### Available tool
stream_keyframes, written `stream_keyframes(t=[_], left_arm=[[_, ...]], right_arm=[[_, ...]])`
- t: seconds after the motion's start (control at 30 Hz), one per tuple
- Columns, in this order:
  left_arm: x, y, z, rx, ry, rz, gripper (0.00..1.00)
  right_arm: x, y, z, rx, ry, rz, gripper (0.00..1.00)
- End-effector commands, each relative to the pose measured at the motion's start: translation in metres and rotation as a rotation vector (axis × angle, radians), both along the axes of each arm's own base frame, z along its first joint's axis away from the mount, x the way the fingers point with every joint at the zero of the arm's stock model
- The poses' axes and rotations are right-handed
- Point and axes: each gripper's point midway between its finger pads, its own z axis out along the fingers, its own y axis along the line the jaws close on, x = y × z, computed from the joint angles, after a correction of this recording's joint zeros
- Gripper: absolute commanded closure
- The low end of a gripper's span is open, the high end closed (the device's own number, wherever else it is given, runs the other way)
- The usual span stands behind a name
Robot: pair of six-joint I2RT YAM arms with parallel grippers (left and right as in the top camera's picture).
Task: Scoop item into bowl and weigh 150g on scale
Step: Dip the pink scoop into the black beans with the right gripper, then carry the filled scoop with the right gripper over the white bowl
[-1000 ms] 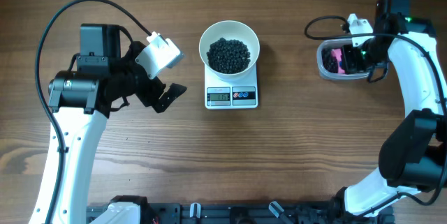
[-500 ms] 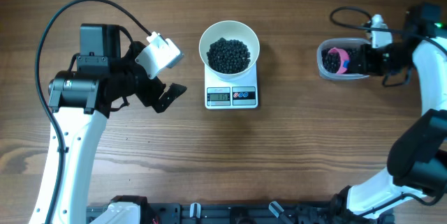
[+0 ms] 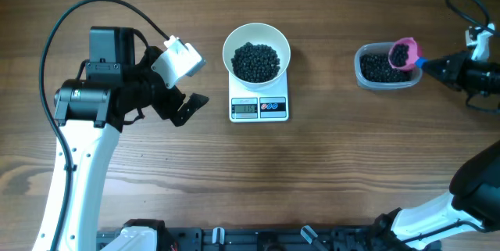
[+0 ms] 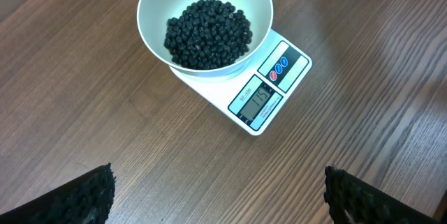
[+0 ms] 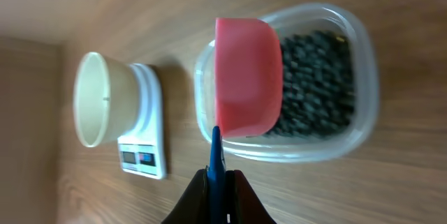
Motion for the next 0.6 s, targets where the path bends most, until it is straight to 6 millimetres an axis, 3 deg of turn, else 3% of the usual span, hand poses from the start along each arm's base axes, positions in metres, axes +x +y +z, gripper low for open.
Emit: stream_keyframes(t=[0.0,0.3,0.47,0.57], left_arm=[[-0.001,-0.001,-0.004,-0.006,0.014,0.002,0.0],[-0.001,-0.001,-0.004,-0.006,0.014,0.002,0.0],[-0.001,-0.001,-0.004,-0.006,0.014,0.002,0.0],[-0.001,-0.001,-0.004,-0.006,0.014,0.002,0.0]], right_arm=[[0.006,0.016,0.019,0.128,-0.082,0.02,0.96],[0.012,0.034,0.041,0.253,-0.156,0.049,0.96],[0.034,0.076,0.043,0.274,-0.126,0.109,0.96],[0.052,0.111,0.05,0.281,-0.145,0.166,0.96]])
